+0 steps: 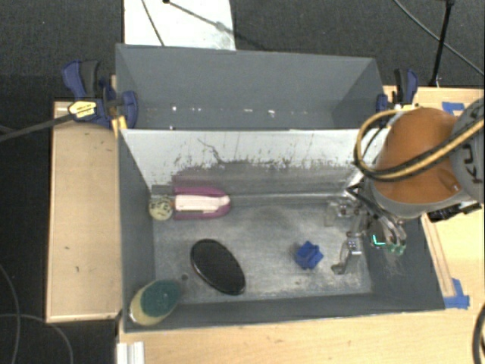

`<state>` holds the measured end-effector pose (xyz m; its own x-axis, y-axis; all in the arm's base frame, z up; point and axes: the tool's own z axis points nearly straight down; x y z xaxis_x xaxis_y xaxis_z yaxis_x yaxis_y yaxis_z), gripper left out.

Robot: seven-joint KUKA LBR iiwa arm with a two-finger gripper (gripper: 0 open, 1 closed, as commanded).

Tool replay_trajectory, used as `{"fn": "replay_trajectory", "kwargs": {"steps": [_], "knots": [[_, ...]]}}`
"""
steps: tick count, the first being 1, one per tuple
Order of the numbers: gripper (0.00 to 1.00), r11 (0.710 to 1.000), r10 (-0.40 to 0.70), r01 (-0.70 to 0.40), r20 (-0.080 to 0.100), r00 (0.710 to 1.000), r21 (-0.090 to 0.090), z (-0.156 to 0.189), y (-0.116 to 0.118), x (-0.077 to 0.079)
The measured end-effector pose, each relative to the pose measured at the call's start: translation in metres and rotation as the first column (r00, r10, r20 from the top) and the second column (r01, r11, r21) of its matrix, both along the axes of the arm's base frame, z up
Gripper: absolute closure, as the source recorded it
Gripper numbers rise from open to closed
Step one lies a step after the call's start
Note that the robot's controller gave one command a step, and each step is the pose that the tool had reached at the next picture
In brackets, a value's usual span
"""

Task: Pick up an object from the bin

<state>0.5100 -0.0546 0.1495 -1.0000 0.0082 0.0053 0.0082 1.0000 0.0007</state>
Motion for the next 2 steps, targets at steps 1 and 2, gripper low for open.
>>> {"fn": "replay_trajectory", "kwargs": {"steps": [1,2], "knots": [[0.0,0.98,-0.198,0.198,0.007,0.98,0.001,-0.0797,0.0417,-0.022],[1.0,0.981,-0.195,0.195,0.014,0.981,0.002,-0.077,0.0412,-0.0196]]}}
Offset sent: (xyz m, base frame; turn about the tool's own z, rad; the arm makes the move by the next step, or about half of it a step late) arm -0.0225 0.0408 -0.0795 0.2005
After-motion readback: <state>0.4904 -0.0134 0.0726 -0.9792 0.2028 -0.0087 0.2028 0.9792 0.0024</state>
